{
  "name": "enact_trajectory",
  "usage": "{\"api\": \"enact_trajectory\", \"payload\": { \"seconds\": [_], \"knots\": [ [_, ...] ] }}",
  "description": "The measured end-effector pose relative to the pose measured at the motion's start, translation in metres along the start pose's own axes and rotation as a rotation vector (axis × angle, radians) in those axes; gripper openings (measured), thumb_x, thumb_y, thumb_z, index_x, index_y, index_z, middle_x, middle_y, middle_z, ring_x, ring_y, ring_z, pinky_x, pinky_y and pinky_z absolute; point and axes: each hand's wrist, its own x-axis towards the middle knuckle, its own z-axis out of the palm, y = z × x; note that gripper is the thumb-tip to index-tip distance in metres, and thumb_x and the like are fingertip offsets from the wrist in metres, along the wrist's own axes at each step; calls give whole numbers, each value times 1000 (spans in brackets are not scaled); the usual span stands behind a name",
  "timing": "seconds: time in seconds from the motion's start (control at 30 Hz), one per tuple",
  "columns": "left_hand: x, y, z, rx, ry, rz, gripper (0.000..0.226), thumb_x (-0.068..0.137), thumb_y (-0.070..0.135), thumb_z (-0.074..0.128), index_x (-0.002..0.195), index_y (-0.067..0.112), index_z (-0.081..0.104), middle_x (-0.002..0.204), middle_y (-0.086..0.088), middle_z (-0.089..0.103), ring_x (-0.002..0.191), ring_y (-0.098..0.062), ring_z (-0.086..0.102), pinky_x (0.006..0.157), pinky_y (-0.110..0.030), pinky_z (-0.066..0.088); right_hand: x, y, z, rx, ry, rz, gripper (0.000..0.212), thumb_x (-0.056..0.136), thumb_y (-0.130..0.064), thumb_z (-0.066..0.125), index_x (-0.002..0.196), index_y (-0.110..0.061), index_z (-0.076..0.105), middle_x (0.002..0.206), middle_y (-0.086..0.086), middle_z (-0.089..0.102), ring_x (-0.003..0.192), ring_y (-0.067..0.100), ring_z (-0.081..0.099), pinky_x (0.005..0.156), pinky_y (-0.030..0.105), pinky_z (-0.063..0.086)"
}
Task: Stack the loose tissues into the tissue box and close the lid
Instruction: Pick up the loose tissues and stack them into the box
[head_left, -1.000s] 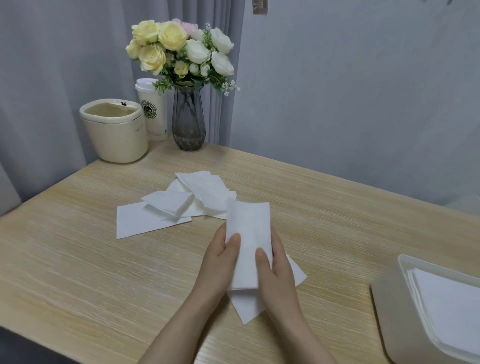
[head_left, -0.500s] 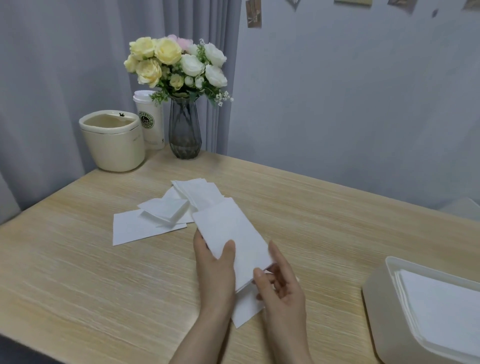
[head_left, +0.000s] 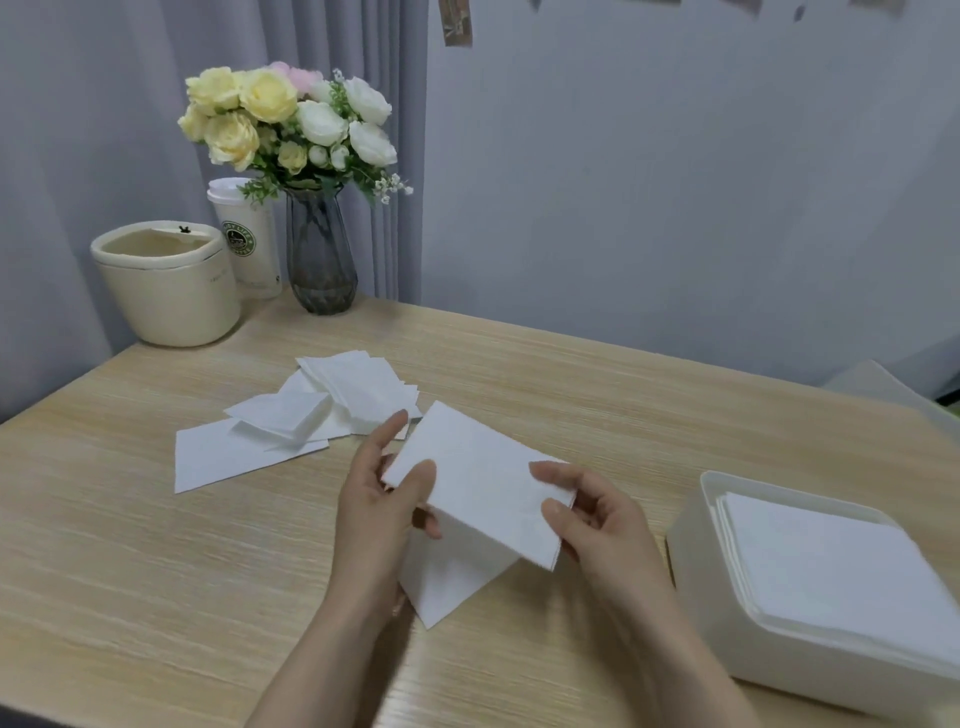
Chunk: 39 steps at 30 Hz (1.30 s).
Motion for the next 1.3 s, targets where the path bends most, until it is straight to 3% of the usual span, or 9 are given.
{"api": "enact_trajectory", "payload": {
  "seconds": [0.07,0.17,0.3,0.4,0.57,0.77,0.87,0.97,1.3],
  "knots": [
    [-3,2,6,35,-36,11,32,91,-4,59,110,21,69,113,-2,66,46,-13,52,50,-27,47,1,-3,-9,42,50,5,31,89,3,60,100,-24,71,68,-15,58,59,0,52,57,12,42],
    [-13,3,19,20,-17,7,28,93,-4,58,107,16,71,118,1,66,44,-15,55,50,-21,49,-4,-6,-20,71,94,-15,26,88,-4,65,101,-25,71,71,1,49,61,11,46,53,17,41],
    [-29,2,40,22,-76,5,27,93,1,60,112,17,70,117,9,67,57,-16,65,56,-24,55,-24,-18,-33,-9,165,-91,27,88,-5,65,100,-28,71,85,-12,71,73,0,62,63,10,46],
    [-40,2,56,71,-185,20,27,90,3,65,107,22,72,109,15,70,76,-4,67,58,-25,56,-41,-31,-53,-149,307,-170,23,88,-13,66,98,-33,71,93,-23,70,70,-5,56,64,6,41],
    [-51,-6,89,280,-411,55,24,82,26,73,105,33,73,105,25,71,90,0,64,80,-21,48,-52,-31,-105,-343,496,-148,18,86,-26,69,99,-39,68,111,-8,64,88,13,52,81,29,41],
    [-68,-19,134,471,-606,206,26,90,26,67,113,40,69,117,27,64,113,20,48,93,0,30,-63,-22,-165,-447,652,-122,16,85,-23,70,96,-34,69,110,0,63,98,13,54,85,32,42],
    [-73,-30,148,550,-688,329,28,92,38,59,119,41,64,125,26,61,126,21,35,117,-17,3,-69,-18,-184,-502,700,-123,16,88,-22,65,93,-36,68,106,-10,65,109,16,53,103,46,39],
    [-75,-43,154,592,-715,446,47,85,53,45,124,34,63,116,27,61,120,31,30,118,-26,-14,-72,-13,-193,-526,718,-142,20,89,-17,62,91,-37,67,103,-15,64,112,17,52,107,53,34],
    [-74,-59,158,803,-656,761,47,94,48,34,122,29,66,123,14,66,142,7,25,117,-45,-20,-77,-2,-198,-608,741,-124,19,89,-15,63,93,-33,67,90,-20,58,101,12,44,106,51,30]
  ]
}}
